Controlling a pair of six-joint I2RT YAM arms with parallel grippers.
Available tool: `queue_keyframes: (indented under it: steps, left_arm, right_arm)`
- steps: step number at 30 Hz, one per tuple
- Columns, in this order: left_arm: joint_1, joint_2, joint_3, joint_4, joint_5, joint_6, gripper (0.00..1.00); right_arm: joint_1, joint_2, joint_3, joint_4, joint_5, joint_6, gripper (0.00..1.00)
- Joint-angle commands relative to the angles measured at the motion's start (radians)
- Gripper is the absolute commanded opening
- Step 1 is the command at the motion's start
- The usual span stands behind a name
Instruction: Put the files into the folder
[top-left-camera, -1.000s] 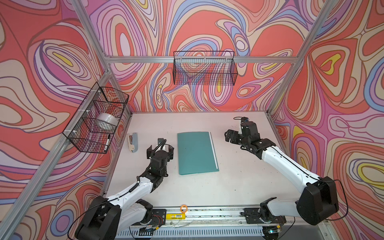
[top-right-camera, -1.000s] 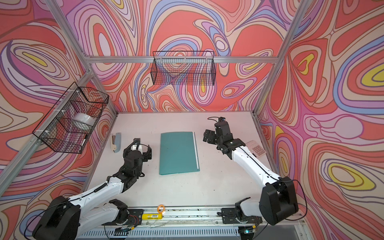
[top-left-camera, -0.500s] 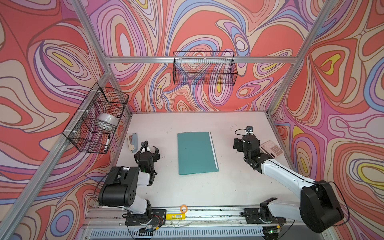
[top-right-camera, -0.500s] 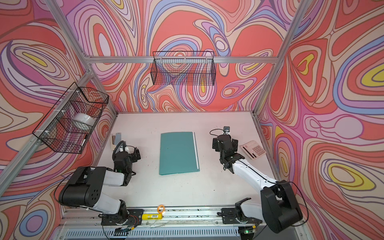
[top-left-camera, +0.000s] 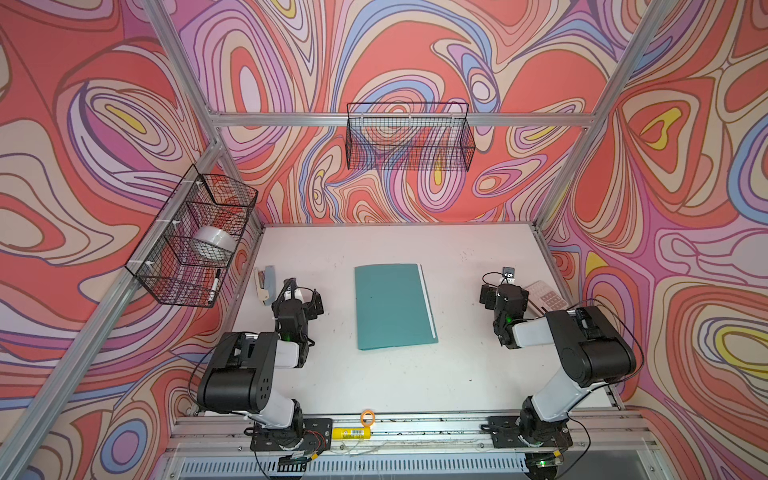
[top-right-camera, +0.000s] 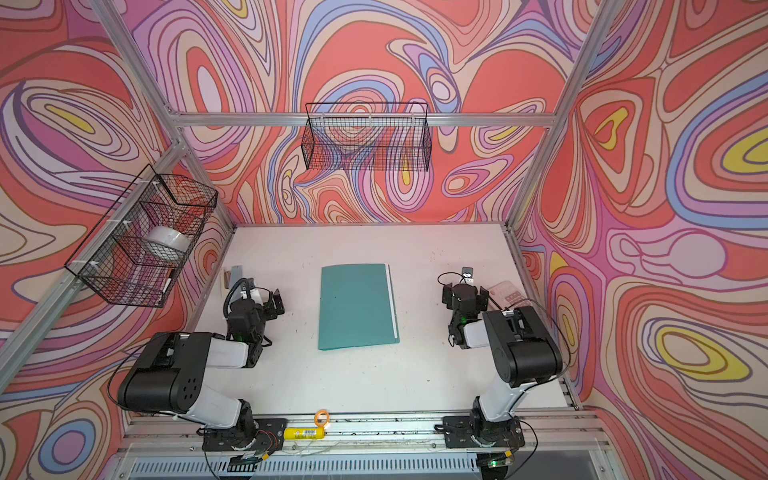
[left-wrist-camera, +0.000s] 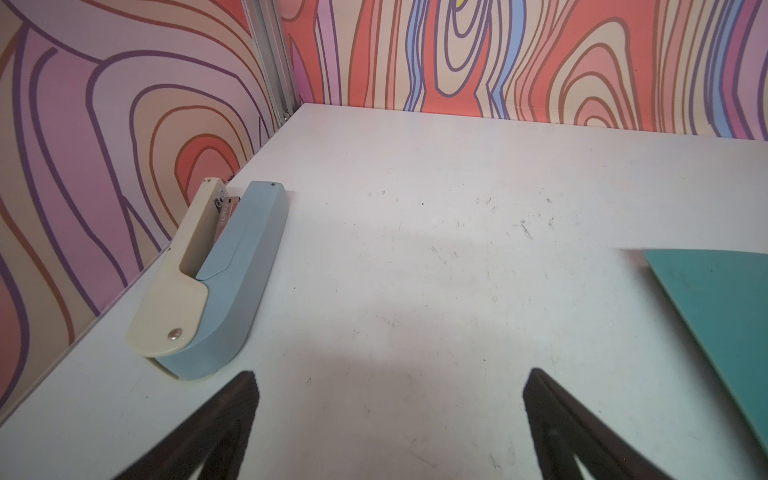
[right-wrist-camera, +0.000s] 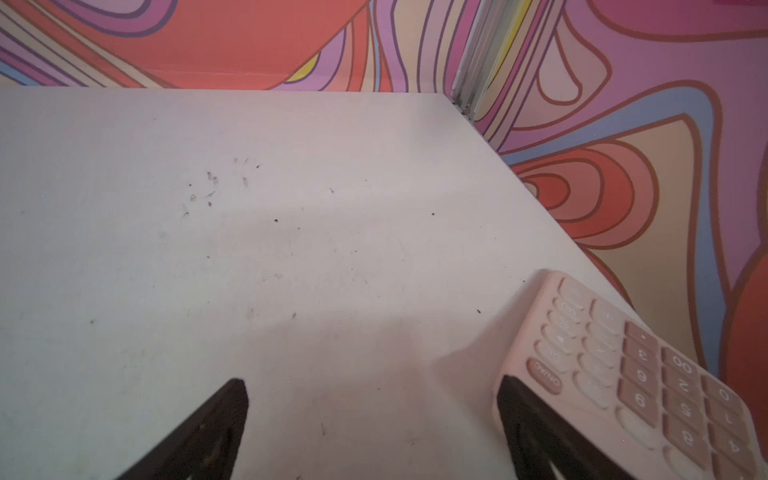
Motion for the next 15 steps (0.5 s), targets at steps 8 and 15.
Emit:
queue_keyframes:
  steps: [8, 15]
  left_arm:
    - [0.000, 0.005, 0.053, -0.053, 0.020, 0.010, 1.00]
    - [0.001, 0.005, 0.062, -0.074, 0.039, 0.013, 1.00]
  right_arm:
    - [-0.029, 0.006, -0.006, 0.127, -0.108, 0.026, 0.99]
    - [-0.029, 0.015, -0.003, 0.141, -0.107, 0.025, 0.98]
